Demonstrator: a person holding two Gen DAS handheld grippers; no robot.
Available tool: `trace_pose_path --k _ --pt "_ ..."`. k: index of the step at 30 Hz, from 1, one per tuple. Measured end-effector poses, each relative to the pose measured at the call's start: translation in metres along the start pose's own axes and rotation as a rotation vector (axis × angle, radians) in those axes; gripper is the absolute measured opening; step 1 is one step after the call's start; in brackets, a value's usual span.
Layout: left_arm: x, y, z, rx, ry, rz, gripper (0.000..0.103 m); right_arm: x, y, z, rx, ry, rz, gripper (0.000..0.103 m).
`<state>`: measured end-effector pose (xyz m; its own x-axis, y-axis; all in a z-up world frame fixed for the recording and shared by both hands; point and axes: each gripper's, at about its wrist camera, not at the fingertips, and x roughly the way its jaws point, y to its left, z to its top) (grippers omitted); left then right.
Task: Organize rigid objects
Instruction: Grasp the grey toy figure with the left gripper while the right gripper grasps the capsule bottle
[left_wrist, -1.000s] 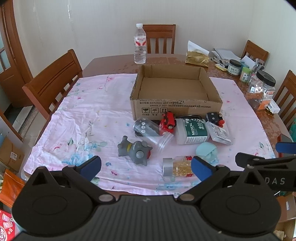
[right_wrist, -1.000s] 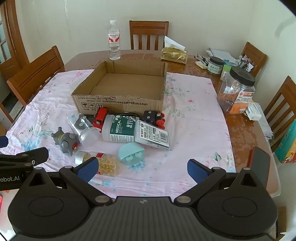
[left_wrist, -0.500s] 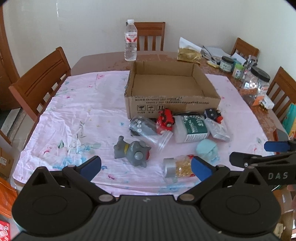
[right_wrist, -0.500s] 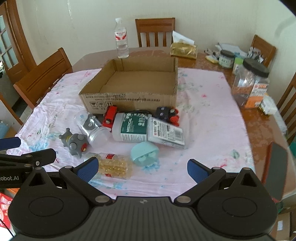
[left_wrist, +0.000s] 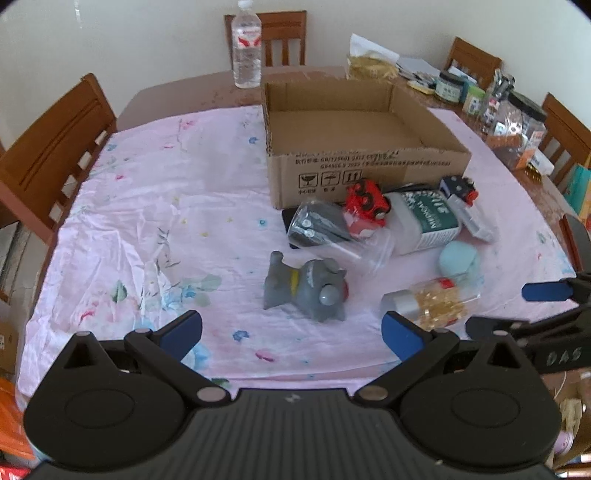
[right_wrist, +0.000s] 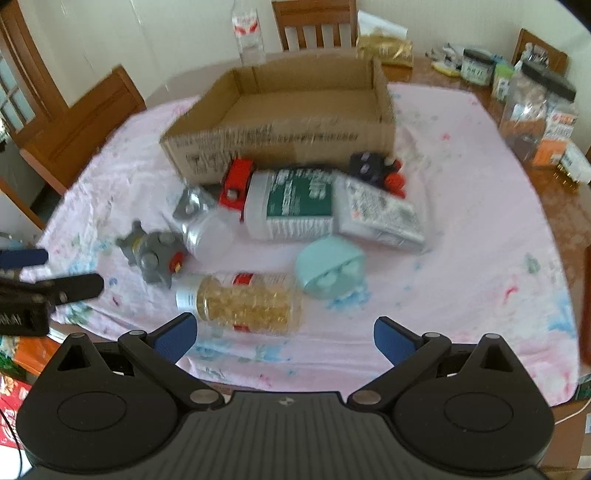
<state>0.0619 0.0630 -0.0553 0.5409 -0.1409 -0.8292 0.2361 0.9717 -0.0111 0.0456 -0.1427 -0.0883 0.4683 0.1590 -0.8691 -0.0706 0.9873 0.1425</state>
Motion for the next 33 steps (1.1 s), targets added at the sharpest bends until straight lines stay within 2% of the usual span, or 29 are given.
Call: trace_pose_path --k 6,14,21,24,29,33 --pt "0.028 0.012 0.008 0.05 0.023 -0.063 0.103 0.014 0.018 -0.002 -0.013 0.02 -0.018 0.103" --pt "0.075 0.007 0.02 0.115 0.059 -0.14 0.102 0.025 0.028 0.001 0.005 0.025 -0.061 0.103" --pt "0.097 0.009 0.015 0.174 0.089 -0.116 0.103 0.038 0.039 -0.004 -0.001 0.037 -0.088 0.103" --pt "0.096 0.019 0.012 0.177 0.087 -0.127 0.103 0.043 0.041 -0.003 -0.008 0.037 -0.103 0.103" --pt "0.095 0.025 0.005 0.238 0.07 -0.132 0.103 0.05 0.045 0.002 -0.022 0.035 -0.118 0.103" --pt "0.097 0.025 0.005 0.235 0.067 -0.137 0.103 0.053 0.054 0.003 -0.081 0.033 -0.152 0.103"
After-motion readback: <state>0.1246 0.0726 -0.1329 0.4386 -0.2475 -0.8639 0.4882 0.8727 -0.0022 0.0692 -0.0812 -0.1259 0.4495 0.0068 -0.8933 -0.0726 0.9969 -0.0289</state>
